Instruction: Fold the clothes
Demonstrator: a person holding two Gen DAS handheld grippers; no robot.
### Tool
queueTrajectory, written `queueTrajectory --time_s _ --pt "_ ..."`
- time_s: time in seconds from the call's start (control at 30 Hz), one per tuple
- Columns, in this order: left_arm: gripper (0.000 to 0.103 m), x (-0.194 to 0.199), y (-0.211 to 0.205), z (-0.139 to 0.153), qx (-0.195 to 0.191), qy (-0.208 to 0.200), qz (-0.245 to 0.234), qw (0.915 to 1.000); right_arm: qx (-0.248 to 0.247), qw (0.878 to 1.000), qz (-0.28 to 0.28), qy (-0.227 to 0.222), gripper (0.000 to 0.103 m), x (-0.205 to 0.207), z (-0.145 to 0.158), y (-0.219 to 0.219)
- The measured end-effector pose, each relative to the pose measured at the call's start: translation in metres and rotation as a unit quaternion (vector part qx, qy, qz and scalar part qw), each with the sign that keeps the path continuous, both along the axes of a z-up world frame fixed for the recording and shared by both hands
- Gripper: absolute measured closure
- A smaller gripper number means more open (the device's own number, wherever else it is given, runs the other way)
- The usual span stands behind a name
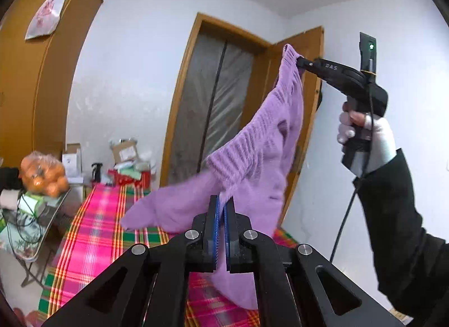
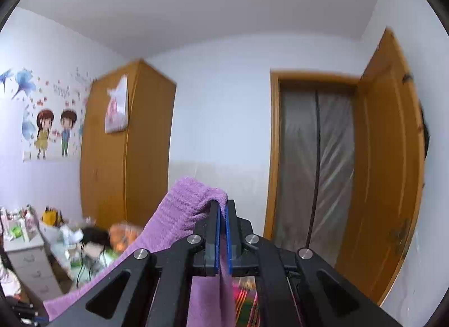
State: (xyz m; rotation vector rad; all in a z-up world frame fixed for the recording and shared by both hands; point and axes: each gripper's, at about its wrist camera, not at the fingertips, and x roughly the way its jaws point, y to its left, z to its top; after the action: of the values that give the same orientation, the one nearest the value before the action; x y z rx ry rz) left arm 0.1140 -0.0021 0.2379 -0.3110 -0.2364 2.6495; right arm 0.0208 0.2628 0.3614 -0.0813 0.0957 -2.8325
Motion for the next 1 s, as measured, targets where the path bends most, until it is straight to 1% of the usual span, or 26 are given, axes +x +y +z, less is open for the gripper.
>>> queueTrajectory --time_s 0.03,0.1,0.17,0.23,0.3,0.4,0.43,0.47,0.53,0.6,0.63,0.7,0.77,0.83,0.9,0.93,0.97,1.0 --pt "0.1 0.002 -0.004 -0.001 0.001 0.001 0.003 1.0 -0.002 1.0 0.001 0.008 0.1 0.003 0.004 -0.004" --pt "0.1 -0.001 -0.016 -0.011 0.004 -0.014 0.02 0.9997 -0.004 1.0 0.011 0.001 0.1 -0.005 0.002 -0.017" --pt "0.1 -0.009 -0.03 -0.027 0.007 -0.041 0.039 0.9984 0.013 0.999 0.018 -0.029 0.1 -0.027 -0.017 -0.042" --pt "0.101 -0.019 -0.049 -0.051 0.011 -0.081 0.069 0.9943 0.03 0.996 0.031 -0.074 0.1 -0.058 -0.048 -0.068" --pt "0.101 -0.026 -0.07 -0.075 0.019 -0.119 0.1 0.9877 0.049 0.991 0.045 -0.119 0.1 -0.089 -0.085 -0.097" --pt "0.101 -0.032 -0.095 -0.105 0.037 -0.162 0.129 0.9777 0.068 0.981 0.073 -0.164 0.1 -0.12 -0.13 -0.137" --pt "0.102 -0.035 -0.103 -0.115 0.043 -0.176 0.136 0.974 0.071 0.978 0.085 -0.174 0.1 -0.127 -0.139 -0.151" --pt "0.102 -0.039 -0.108 -0.125 0.051 -0.191 0.13 0.9716 0.075 0.976 0.095 -0.181 0.1 -0.133 -0.147 -0.163" --pt "0.102 -0.045 -0.115 -0.143 0.067 -0.218 0.12 0.9663 0.08 0.974 0.108 -0.181 0.1 -0.136 -0.151 -0.178" --pt "0.101 -0.053 -0.117 -0.159 0.086 -0.244 0.121 0.9582 0.085 0.973 0.117 -0.178 0.1 -0.136 -0.151 -0.19" --pt "0.1 -0.056 -0.118 -0.167 0.096 -0.258 0.122 0.9537 0.089 0.973 0.116 -0.178 0.1 -0.136 -0.152 -0.191" --pt "0.099 -0.062 -0.115 -0.177 0.109 -0.273 0.115 0.9489 0.091 0.972 0.111 -0.184 0.1 -0.136 -0.157 -0.182" --pt "0.098 -0.068 -0.108 -0.177 0.105 -0.275 0.109 0.9495 0.093 0.973 0.1 -0.187 0.1 -0.134 -0.16 -0.16" --pt "0.095 -0.074 -0.101 -0.178 0.1 -0.276 0.104 0.9503 0.098 0.975 0.074 -0.188 0.1 -0.136 -0.162 -0.133" --pt "0.092 -0.08 -0.094 -0.178 0.095 -0.277 0.098 0.951 0.095 0.974 0.027 -0.204 0.1 -0.147 -0.173 -0.095" --pt "0.092 -0.084 -0.09 -0.178 0.093 -0.278 0.095 0.9513 0.09 0.971 0.001 -0.221 0.099 -0.158 -0.18 -0.075" --pt "0.091 -0.087 -0.087 -0.178 0.091 -0.279 0.093 0.9516 0.083 0.966 -0.029 -0.243 0.099 -0.172 -0.19 -0.053" --pt "0.091 -0.09 -0.083 -0.178 0.088 -0.279 0.09 0.952 0.073 0.957 -0.065 -0.274 0.099 -0.188 -0.205 -0.027"
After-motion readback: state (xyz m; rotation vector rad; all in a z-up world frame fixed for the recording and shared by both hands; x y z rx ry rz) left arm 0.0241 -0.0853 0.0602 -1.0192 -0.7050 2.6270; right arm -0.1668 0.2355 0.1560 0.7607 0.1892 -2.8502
